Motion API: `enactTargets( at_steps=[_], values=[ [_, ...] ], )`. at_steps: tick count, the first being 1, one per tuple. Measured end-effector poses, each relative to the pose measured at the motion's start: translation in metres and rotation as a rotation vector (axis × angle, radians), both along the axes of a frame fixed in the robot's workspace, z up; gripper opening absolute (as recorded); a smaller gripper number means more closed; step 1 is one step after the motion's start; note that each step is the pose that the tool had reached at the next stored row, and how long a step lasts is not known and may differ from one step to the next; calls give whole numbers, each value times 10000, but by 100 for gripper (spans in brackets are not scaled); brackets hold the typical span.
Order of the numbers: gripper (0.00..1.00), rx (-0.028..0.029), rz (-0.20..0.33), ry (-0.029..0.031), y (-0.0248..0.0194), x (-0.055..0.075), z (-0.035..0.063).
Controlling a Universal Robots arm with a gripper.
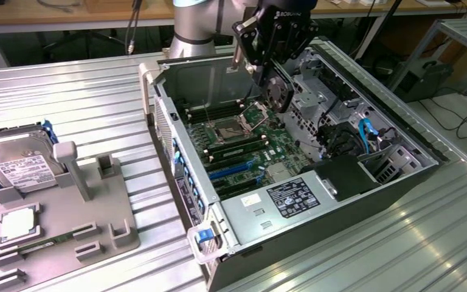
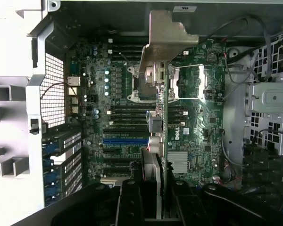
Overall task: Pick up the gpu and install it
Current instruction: 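Pick up the gpu and move the gpu toward the slot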
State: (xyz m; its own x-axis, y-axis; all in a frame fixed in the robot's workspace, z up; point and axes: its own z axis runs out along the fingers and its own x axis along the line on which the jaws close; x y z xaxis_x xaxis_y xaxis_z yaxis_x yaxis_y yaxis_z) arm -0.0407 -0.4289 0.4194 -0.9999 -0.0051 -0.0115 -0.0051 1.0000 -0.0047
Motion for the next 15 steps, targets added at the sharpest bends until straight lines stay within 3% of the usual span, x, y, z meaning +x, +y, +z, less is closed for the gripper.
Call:
enactTargets(
  at_steps=[15],
  values=[
    [28, 0, 1, -83, 40, 232, -26]
  ],
)
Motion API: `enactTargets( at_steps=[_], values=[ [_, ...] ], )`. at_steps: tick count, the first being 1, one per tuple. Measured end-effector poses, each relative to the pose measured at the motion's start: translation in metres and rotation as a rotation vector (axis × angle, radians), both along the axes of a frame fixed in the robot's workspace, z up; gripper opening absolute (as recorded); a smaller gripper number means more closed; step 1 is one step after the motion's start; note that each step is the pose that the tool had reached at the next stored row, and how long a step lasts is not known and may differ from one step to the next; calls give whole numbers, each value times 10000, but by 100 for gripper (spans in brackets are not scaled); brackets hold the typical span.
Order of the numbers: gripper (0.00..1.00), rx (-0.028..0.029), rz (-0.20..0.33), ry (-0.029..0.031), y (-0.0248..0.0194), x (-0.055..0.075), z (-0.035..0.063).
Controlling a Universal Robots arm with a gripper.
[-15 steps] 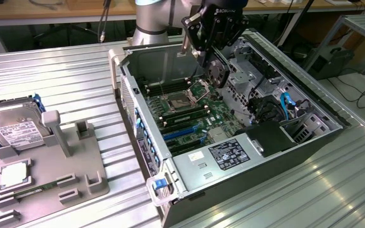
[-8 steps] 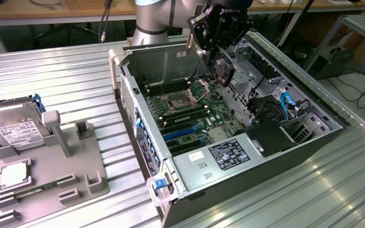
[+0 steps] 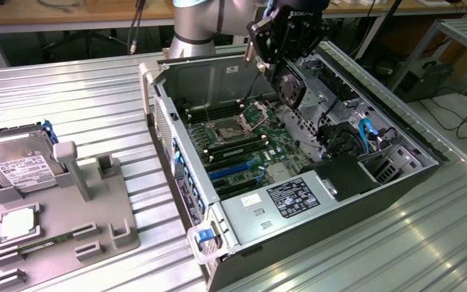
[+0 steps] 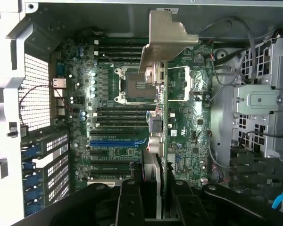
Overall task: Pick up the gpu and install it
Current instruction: 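Pick up the gpu and move the gpu toward the slot, then insert the gpu into the slot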
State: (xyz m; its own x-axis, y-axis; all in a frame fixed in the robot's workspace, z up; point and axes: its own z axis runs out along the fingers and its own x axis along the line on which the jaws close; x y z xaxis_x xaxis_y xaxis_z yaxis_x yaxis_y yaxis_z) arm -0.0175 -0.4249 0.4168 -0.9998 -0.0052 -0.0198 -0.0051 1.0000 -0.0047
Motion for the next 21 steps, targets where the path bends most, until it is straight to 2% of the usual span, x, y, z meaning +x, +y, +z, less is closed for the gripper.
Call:
enactTargets(
  at_steps=[7, 21],
  values=[
    [28, 1, 0, -26, 20, 110, -15],
    [28, 0, 0, -28, 21, 115, -15]
  ],
)
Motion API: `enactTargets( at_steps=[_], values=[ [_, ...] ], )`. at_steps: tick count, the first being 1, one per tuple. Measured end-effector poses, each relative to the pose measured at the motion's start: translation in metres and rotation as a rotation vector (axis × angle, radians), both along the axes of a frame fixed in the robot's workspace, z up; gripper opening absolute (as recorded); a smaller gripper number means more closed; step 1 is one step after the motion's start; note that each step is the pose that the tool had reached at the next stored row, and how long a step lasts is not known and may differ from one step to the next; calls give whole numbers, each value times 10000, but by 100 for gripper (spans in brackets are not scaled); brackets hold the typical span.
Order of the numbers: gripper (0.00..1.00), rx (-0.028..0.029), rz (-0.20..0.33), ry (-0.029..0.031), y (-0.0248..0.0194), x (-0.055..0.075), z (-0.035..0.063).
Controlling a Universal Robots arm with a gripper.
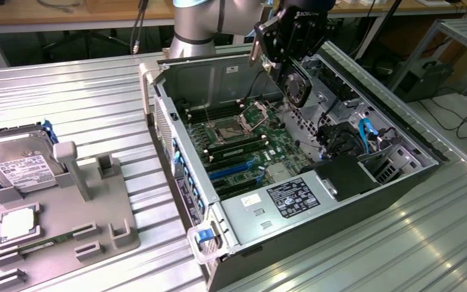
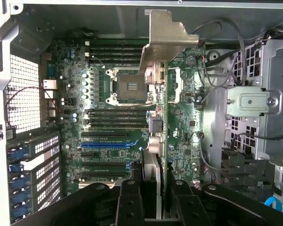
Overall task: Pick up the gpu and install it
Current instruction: 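Insert the gpu into the slot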
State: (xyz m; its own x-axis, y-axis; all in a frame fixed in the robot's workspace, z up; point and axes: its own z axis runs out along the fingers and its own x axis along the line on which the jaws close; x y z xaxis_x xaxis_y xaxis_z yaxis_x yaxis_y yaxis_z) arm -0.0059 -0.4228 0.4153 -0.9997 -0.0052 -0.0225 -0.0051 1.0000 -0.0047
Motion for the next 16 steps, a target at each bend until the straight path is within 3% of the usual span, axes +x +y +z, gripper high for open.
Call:
enactTargets(
  at_steps=[8, 11, 16],
  values=[
    [28, -1, 458, 0, 0, 0, 0],
    [28, -1, 1161, 0, -1, -3, 0],
    [28, -1, 1832, 0, 0, -4, 0]
  ],
)
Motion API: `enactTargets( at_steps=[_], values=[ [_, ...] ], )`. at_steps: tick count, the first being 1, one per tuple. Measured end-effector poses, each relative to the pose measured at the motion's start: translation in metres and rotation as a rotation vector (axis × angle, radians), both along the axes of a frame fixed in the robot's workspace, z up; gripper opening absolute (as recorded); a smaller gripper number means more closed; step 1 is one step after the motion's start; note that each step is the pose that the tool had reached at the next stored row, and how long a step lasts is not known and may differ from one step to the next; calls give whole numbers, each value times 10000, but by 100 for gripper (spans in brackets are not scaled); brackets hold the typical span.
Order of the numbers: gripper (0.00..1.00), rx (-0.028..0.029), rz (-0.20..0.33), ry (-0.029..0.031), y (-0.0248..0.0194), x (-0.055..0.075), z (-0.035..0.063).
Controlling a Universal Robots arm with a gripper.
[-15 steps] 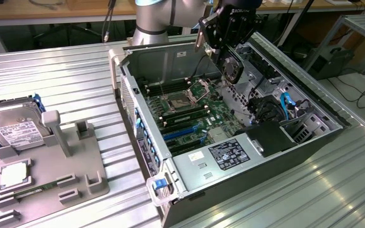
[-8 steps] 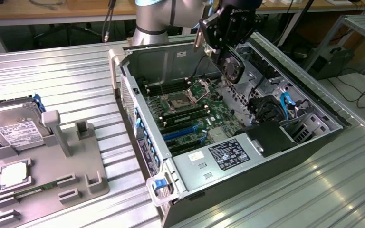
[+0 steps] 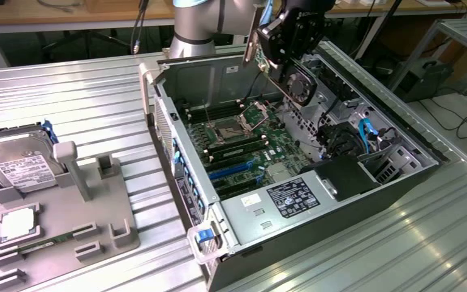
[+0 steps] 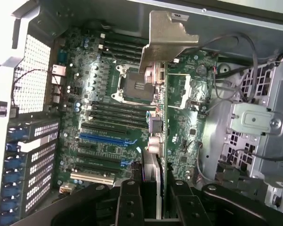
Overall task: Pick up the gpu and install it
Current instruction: 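Insert the gpu into the slot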
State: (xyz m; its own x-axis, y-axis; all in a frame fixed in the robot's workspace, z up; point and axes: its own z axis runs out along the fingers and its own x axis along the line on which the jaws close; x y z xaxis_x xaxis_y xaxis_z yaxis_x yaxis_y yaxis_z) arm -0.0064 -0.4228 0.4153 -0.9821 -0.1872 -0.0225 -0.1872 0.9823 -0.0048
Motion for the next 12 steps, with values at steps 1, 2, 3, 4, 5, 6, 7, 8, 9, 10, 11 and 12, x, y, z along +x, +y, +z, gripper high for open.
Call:
enactTargets(
  at_steps=[1, 2, 3, 4, 5, 6, 7, 8, 9, 10, 11, 12],
  values=[
    [28, 0, 136, -1, 0, 0, 0],
    [28, 0, 270, 0, 0, 0, 0],
    [28, 0, 392, 0, 0, 0, 0],
    [28, 0, 509, 0, 0, -1, 0],
    [28, 1, 638, 0, 0, -1, 0],
    [28, 0, 768, 0, 0, -1, 0],
    [28, 1, 895, 0, 0, -1, 0],
    [28, 0, 1026, 0, 0, -1, 0],
    [28, 0, 1156, -1, 0, -1, 0],
    [28, 0, 1308, -1, 0, -1, 0],
    [28, 1, 1435, -1, 0, -1, 0],
    [28, 0, 1566, 0, 0, -1, 0]
  ],
)
